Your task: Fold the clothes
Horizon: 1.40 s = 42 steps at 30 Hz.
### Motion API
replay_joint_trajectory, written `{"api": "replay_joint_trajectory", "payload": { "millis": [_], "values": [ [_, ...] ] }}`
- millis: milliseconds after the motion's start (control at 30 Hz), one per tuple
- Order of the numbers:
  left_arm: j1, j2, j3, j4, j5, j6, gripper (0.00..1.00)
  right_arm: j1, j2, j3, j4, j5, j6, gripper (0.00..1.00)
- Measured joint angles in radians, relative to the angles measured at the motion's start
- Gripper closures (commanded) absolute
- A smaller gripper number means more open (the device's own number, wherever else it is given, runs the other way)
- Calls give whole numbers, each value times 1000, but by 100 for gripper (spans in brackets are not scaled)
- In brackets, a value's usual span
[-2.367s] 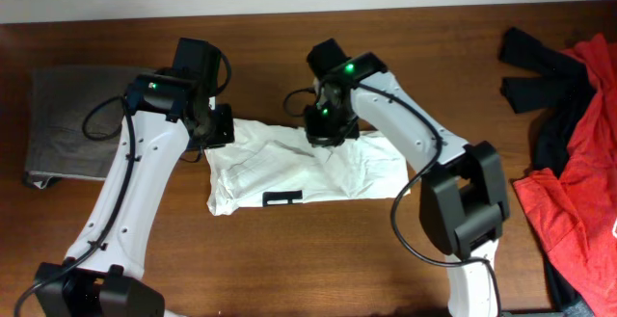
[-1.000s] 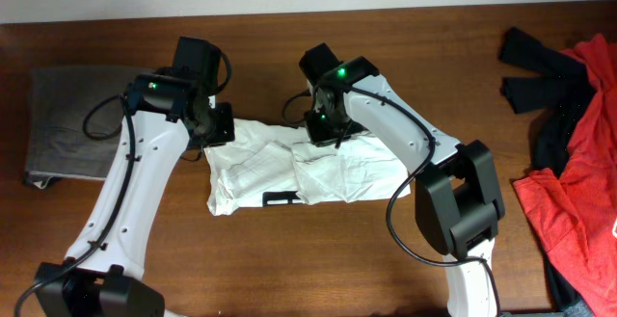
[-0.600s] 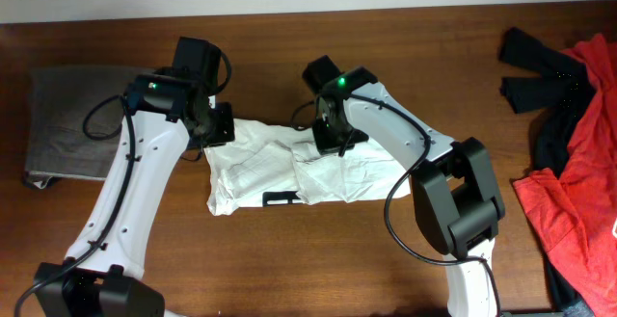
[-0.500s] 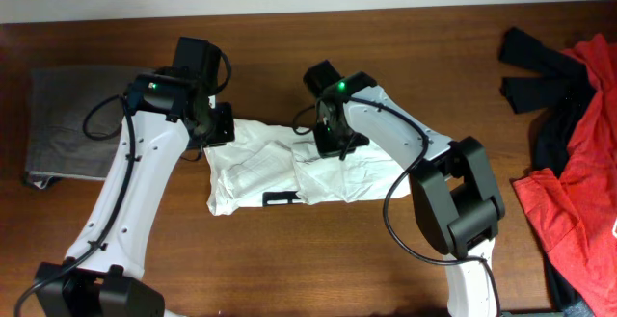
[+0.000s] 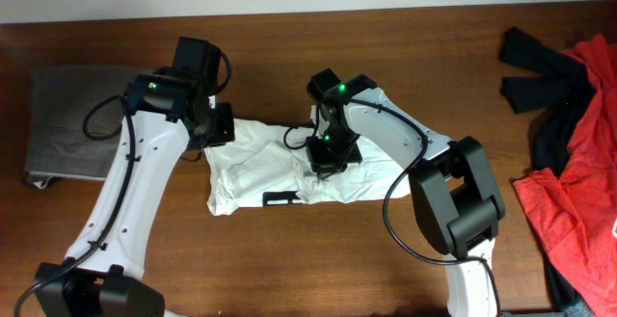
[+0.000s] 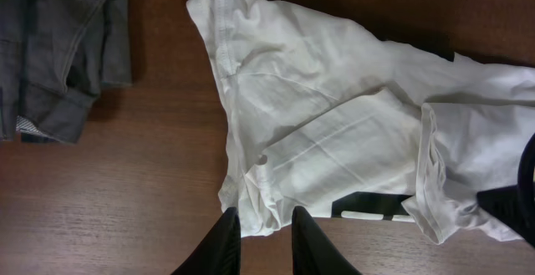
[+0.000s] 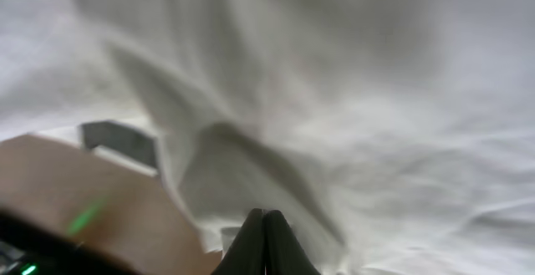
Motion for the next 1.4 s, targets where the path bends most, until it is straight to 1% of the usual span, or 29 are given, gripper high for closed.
{"api": "replay_joint_trajectory", "payload": {
  "millis": [367, 533, 567, 633, 667, 700, 767, 800, 900, 1100, 1267, 1400],
  "values": [
    [0, 0, 0, 0, 0, 0, 78, 21, 0, 0, -3, -72, -7, 90],
    [3, 0, 0, 0, -20, -2, 78, 21, 0, 4, -25, -146, -17, 81],
    [7, 0, 0, 0, -23, -7, 78, 21, 0, 11, -26, -149, -21, 78],
    [21, 0, 0, 0, -28, -14, 78, 23, 0, 37, -28, -137, -17, 74],
    [32, 0, 0, 0, -30, -18, 78, 25, 0, 55, -28, -121, -12, 71],
    [48, 0, 0, 1, -30, -20, 78, 29, 0, 69, -26, -103, -6, 66],
    [78, 0, 0, 1, -30, -26, 78, 42, -2, 103, -13, -41, 11, 52],
    [92, 0, 0, 3, -31, -27, 78, 51, -5, 112, 0, -6, 21, 49],
    [130, 0, 0, 14, -31, -34, 78, 86, -8, 122, 35, 104, 56, 48],
    [143, 0, 0, 16, -29, -38, 78, 157, -6, 122, 147, 272, 101, 48],
    [143, 0, 0, 16, -26, -38, 78, 192, -4, 122, 159, 437, 142, 48],
    [143, 0, 0, 16, -26, -38, 78, 195, -3, 122, 175, 507, 158, 48]
  ]
}}
